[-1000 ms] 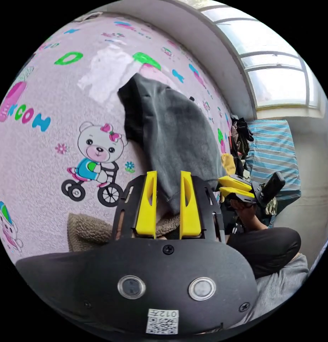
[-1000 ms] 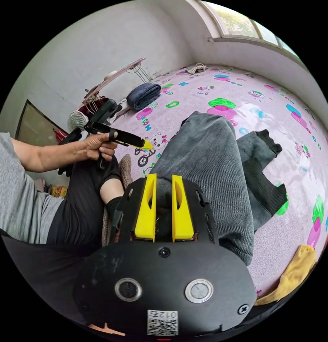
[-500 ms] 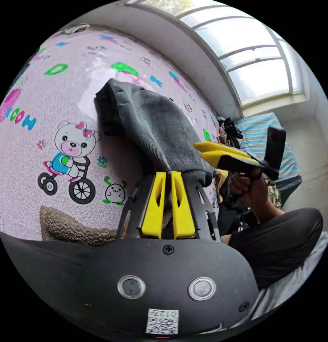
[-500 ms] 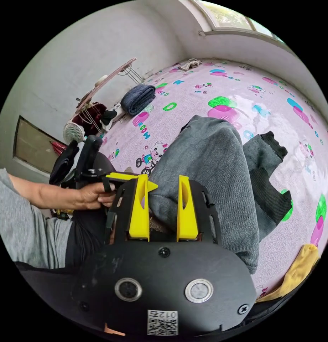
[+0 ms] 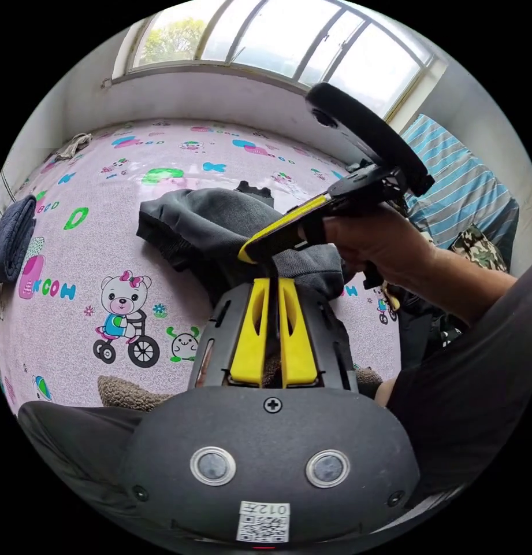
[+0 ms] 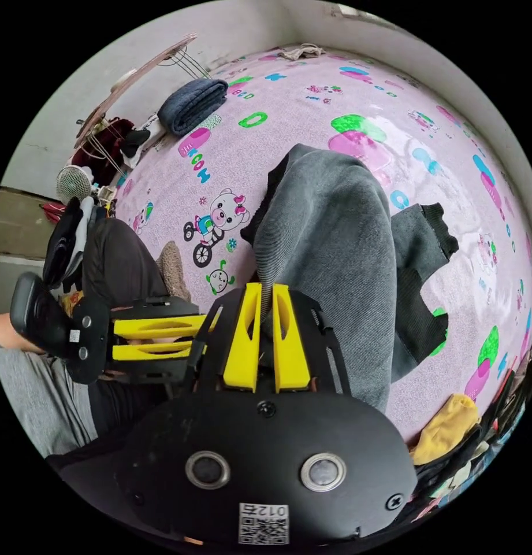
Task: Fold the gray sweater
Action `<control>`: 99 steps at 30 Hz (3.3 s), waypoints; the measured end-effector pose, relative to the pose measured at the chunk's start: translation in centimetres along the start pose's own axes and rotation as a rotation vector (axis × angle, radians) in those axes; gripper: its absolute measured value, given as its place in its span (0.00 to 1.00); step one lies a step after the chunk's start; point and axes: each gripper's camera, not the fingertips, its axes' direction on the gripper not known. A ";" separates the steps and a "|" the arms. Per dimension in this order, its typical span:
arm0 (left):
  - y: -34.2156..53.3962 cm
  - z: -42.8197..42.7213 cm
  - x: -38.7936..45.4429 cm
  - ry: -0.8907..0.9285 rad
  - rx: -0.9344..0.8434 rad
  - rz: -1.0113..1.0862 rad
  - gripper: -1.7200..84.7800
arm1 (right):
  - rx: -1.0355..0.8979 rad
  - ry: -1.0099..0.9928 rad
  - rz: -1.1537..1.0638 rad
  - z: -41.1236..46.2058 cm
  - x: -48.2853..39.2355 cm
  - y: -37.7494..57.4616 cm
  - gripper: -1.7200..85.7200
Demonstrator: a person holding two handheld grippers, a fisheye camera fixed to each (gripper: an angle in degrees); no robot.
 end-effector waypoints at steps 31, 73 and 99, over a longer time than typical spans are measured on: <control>-27.2 21.4 -2.1 -0.009 -0.300 0.171 0.06 | 0.538 -0.599 0.803 -0.9 21.2 19.7 0.13; -18.2 -35.8 36.8 -0.511 0.656 0.409 0.02 | 0.776 0.551 0.161 5.2 -14.5 36.3 0.02; 8.8 -41.8 56.8 -0.923 0.771 0.703 0.02 | 1.317 0.561 0.088 12.1 -35.3 57.2 0.02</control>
